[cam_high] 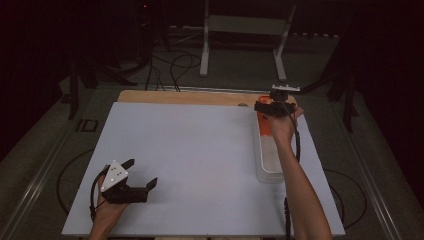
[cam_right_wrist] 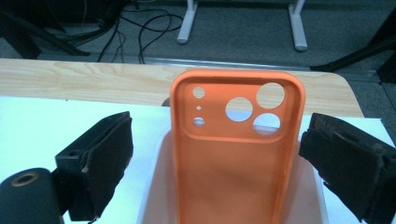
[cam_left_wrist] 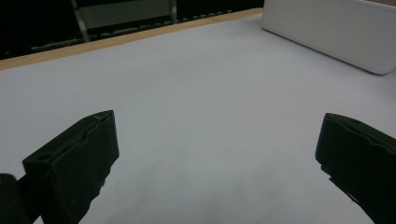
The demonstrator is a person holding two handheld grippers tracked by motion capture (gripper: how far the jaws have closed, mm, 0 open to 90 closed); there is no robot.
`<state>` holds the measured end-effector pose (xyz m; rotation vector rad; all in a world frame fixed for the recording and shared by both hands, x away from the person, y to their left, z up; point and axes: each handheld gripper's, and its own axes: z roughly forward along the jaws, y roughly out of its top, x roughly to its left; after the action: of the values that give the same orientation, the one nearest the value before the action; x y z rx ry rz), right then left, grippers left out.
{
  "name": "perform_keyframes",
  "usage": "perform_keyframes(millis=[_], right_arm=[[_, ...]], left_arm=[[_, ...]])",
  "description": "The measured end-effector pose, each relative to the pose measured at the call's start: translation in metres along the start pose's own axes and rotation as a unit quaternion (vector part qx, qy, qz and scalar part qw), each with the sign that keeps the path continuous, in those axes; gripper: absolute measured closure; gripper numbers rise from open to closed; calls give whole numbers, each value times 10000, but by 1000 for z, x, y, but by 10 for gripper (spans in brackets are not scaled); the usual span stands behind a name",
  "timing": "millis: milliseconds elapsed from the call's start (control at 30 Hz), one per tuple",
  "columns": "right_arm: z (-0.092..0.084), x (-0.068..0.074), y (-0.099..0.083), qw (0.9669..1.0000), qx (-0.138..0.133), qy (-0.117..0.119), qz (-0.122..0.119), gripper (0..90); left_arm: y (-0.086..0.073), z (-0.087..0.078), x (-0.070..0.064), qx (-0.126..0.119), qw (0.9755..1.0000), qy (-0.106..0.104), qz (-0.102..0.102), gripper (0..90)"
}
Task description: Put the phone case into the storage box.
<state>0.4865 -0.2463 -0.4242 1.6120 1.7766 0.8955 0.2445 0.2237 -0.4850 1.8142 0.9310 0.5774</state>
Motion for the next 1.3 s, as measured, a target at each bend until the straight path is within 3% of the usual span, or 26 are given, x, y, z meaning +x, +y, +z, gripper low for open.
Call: perform_keyframes(millis=[167,267,667,1300], right_arm=[[-6,2,-3,9997,26,179,-182,84],[-9,2,-5,9994,6,302,-142,84],[-21,4,-12,9976,26,592,-368,84],[-50,17,-24,9919,-178,989,-781,91]], left_arm=[[0,0,0,3,10000,2,-1,3],[0,0,0,1,10000,0,-6,3],[0,1,0,11,10000,-7,-3,2],[0,1,-1,21,10000,-32,2,3]])
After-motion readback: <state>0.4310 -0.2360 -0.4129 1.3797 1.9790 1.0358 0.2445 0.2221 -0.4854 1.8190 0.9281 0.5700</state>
